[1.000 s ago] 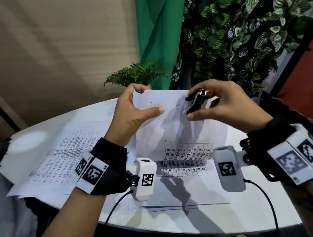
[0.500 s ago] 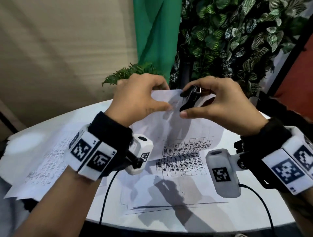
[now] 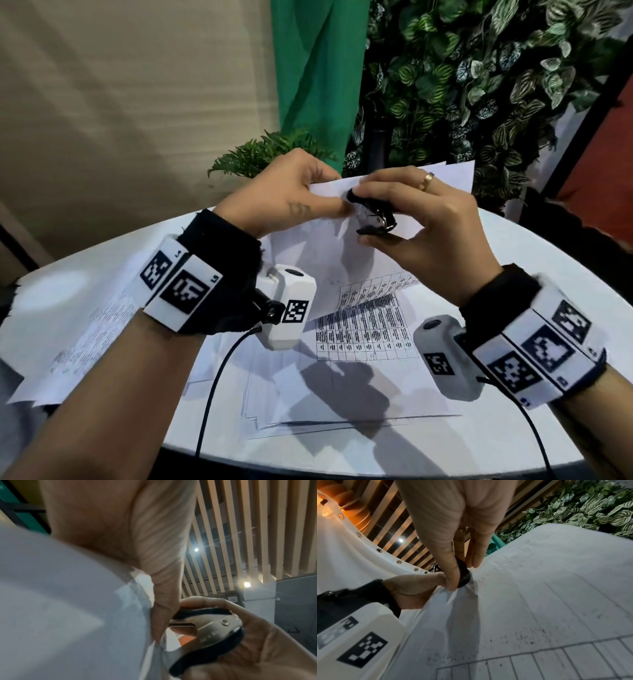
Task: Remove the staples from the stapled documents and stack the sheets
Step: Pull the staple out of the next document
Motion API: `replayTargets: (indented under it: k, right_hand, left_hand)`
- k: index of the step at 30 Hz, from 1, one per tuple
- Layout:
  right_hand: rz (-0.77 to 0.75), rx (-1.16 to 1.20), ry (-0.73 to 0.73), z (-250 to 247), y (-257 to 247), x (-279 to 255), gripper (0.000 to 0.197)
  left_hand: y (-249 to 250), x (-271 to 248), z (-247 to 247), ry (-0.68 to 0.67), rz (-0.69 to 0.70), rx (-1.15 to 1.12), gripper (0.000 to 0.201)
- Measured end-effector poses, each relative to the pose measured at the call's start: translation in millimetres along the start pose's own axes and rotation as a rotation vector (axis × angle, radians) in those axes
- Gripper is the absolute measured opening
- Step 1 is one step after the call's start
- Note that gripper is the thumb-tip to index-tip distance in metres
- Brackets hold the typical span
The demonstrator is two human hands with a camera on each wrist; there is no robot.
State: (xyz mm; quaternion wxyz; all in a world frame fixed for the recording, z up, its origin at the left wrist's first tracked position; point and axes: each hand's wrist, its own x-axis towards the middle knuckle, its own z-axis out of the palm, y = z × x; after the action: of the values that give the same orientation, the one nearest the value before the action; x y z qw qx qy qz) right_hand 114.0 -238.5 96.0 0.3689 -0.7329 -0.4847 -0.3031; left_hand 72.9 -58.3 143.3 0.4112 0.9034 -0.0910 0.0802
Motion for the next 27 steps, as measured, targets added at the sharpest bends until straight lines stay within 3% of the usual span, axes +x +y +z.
replayTargets:
  k: [6,12,21,27]
  right_hand:
    - [-0.069,-0.082,-0.006,-0.4,2.4,3.6,0.034]
    - [-0.117,-0.092,-0.012,0.3,4.5,4.3,0.028]
    - [-0.167,-0.125,-0.022,0.9,5.8,8.6,0.018]
    - [-0.035,0.012,-0.01,-2.7,3.9,9.3,0.023]
  left_hand:
    - [-5.7,4.5,2.4,-0.018,0.028,-0.044,0.043]
    - [-7.9,4.4,1.2,-0.065,0.016,-0.09,0.018]
    - [-7.2,3.3,-0.6,-0.102,0.026,-0.122,0.034]
    - [-7.6,3.8,-1.8,-0.107,0.063,-0.187,0.037]
